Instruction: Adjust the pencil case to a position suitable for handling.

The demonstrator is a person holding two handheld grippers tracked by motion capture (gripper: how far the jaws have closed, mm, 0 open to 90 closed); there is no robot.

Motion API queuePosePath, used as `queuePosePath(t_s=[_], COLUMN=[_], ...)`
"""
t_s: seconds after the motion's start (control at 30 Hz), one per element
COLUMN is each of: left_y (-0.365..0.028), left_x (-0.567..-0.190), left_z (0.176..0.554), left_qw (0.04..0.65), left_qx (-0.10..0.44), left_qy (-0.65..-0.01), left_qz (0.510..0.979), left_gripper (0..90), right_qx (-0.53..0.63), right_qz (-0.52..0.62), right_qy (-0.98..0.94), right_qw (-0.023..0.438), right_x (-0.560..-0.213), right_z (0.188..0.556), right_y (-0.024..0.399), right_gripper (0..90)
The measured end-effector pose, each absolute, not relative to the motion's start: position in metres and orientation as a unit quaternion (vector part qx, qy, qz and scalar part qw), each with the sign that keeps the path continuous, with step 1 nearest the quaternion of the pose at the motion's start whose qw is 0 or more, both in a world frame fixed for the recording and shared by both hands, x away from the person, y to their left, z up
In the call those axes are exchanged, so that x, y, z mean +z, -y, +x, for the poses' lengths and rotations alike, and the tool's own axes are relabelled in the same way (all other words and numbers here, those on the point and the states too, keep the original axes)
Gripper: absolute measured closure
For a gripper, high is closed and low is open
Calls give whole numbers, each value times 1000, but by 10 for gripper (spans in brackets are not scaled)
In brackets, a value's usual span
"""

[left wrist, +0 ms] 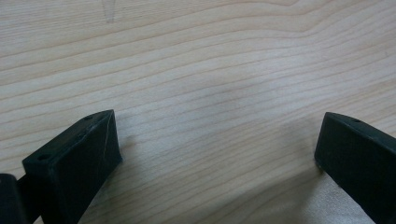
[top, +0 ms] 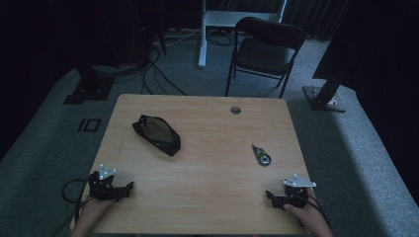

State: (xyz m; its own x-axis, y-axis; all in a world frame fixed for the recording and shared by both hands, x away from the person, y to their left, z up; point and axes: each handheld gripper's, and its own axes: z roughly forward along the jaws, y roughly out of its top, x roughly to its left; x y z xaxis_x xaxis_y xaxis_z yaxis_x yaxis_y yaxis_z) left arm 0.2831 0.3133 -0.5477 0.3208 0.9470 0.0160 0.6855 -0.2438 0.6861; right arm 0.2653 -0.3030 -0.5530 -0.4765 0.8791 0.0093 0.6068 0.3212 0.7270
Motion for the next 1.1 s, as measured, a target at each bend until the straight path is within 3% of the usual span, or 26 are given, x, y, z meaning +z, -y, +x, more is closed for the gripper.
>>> queuePosePath(t_s=[1.1], left_y=[-313], left_x=[-548], left_z=[284], left_qw=[295], left_qx=[223], left_qy=[-544], left_qz=[753], left_gripper=[2], right_qx=[363], right_qz=[468], right_qy=[-781], right_qw=[198], right_x=[-549], right_z=[274], right_y=[282], right_gripper=[113])
